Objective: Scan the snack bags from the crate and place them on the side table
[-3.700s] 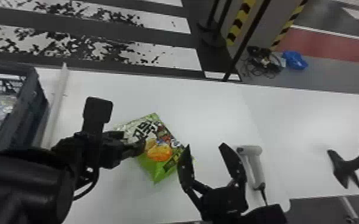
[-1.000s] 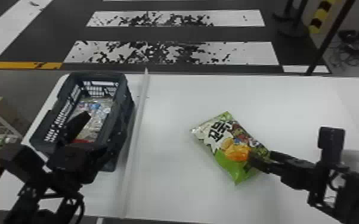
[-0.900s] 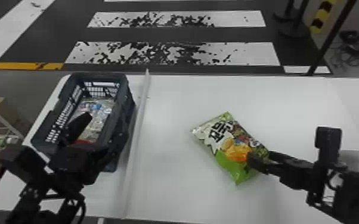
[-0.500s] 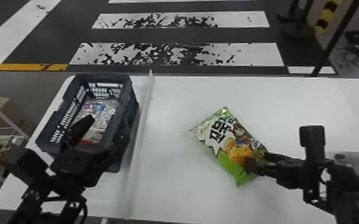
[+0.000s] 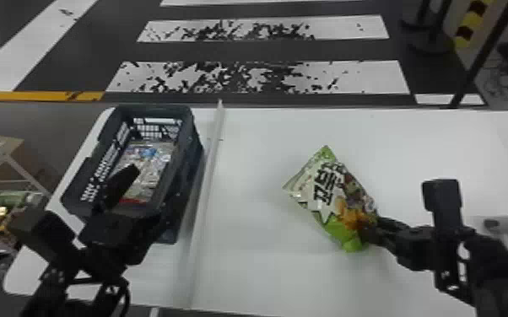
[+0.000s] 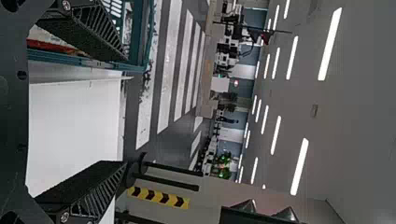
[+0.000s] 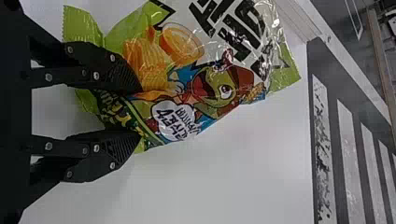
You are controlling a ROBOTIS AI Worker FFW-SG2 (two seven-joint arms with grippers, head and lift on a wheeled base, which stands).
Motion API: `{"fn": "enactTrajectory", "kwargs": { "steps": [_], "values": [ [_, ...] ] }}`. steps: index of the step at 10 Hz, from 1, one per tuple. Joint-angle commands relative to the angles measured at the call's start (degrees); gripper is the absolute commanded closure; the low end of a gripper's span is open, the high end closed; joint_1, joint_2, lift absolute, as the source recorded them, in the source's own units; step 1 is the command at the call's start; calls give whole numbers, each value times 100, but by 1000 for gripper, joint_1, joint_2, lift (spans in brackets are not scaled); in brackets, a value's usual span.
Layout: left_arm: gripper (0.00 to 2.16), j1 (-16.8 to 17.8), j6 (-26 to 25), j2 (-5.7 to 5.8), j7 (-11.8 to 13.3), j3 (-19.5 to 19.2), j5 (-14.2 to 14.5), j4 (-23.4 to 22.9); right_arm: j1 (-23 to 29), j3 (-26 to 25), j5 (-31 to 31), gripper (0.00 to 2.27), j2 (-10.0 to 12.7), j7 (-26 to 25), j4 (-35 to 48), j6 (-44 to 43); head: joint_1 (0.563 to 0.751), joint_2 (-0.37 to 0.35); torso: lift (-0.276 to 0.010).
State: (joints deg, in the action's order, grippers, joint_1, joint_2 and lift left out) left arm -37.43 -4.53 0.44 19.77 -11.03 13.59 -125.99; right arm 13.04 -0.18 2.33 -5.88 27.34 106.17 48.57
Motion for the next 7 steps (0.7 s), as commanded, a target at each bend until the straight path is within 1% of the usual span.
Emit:
{"fn": "enactTrajectory", "kwargs": {
  "steps": [1, 2, 3, 4, 5, 6, 7],
  "values": [
    [87, 17, 0, 0, 0, -4, 21, 39, 208, -70, 5, 2236, -1, -45, 607, -9, 695, 93, -94],
    [87, 17, 0, -9, 0, -4, 30, 39, 269, -87, 40, 2236, -1, -133, 836, 26, 695, 92, -94],
    [87, 17, 0, -9, 0, -4, 30, 48, 366, -70, 180, 2236, -1, -352, 1073, 26, 695, 87, -94],
    [87, 17, 0, -9, 0, -4, 39, 48, 498, -17, 409, 2236, -9, -686, 1354, -9, 695, 76, -94],
    [87, 17, 0, -9, 0, -4, 39, 48, 603, 168, 892, 2236, -18, -1126, 1583, -114, 695, 57, -94],
    [87, 17, 0, -9, 0, -4, 39, 48, 709, 466, 1569, 2236, -71, -1618, 1715, -378, 695, 46, -94],
    [87, 17, 0, -9, 0, -4, 47, 48, 841, 897, 2298, 2236, -247, -2216, 1776, -730, 695, 20, -94]
  ]
}}
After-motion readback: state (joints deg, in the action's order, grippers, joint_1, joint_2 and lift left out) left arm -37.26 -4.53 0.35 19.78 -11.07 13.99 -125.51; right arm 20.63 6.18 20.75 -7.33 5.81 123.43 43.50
